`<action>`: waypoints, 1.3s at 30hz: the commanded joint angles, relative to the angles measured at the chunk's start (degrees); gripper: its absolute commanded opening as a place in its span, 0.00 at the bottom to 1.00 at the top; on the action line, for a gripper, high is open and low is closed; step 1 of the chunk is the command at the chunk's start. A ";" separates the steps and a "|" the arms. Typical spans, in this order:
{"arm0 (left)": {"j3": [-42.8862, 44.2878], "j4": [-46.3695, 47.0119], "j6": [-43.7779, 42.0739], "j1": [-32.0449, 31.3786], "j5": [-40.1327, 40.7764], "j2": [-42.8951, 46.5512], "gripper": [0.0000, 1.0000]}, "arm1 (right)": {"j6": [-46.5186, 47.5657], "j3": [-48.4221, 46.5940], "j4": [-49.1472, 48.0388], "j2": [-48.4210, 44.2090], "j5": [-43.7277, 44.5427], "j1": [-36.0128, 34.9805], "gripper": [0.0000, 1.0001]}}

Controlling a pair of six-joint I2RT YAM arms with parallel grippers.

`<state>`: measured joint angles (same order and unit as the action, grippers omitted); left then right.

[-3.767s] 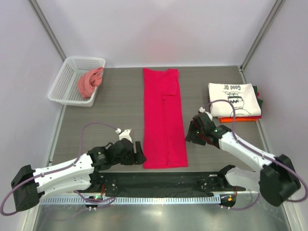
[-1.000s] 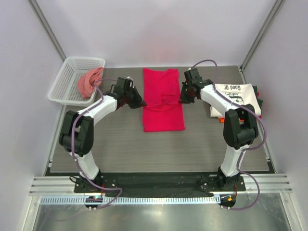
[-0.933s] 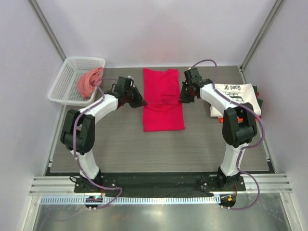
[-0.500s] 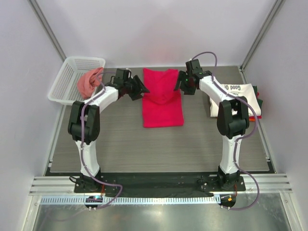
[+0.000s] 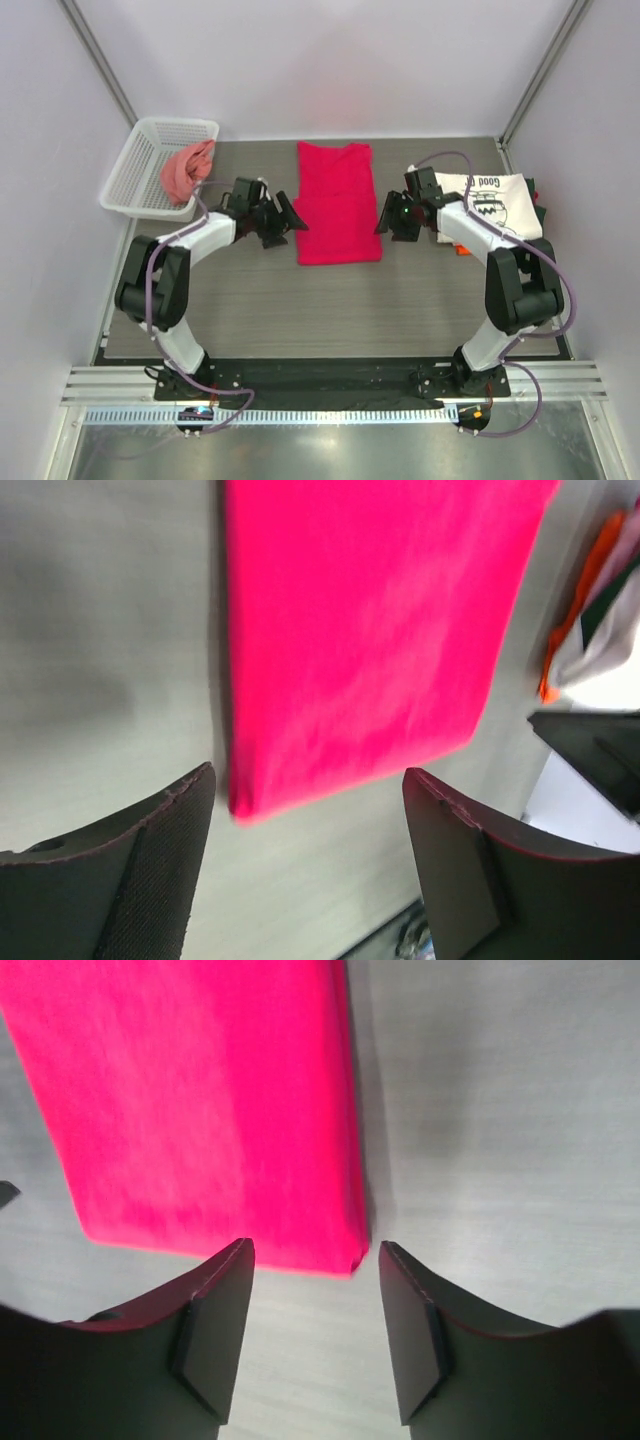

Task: Fold and stack the t-shirts
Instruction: Fold the tshirt

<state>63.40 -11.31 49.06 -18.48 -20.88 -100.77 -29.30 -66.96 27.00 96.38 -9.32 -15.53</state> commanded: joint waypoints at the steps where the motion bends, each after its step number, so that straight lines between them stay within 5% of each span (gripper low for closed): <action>1: -6.15 4.80 0.33 -2.26 0.67 5.84 0.73 | -1.72 6.38 -6.96 -2.86 -5.08 -0.03 0.57; 15: -7.06 8.15 0.60 -3.23 1.37 1.38 0.56 | -1.55 7.55 -11.80 2.76 -8.52 -0.12 0.44; 23: -6.88 8.23 0.16 -4.02 1.99 -0.39 0.49 | -1.37 8.42 -12.15 1.98 -9.58 -0.29 0.01; 28: -7.67 8.59 -0.01 -4.11 1.90 -0.39 0.38 | -1.46 11.06 -12.33 -1.19 -9.40 -0.47 0.01; 36: -7.94 9.38 -0.72 -4.99 0.32 1.10 0.03 | -1.46 12.99 -12.15 -4.18 -9.49 -0.64 0.01; 39: -9.25 9.38 -0.72 -4.99 0.23 2.41 0.00 | -1.73 14.48 -12.06 -6.20 -8.87 -0.64 0.01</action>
<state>54.96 -3.81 48.99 -23.20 -19.53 -101.41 -30.55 -53.95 15.73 93.95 -18.13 -15.79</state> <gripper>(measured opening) 0.005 0.038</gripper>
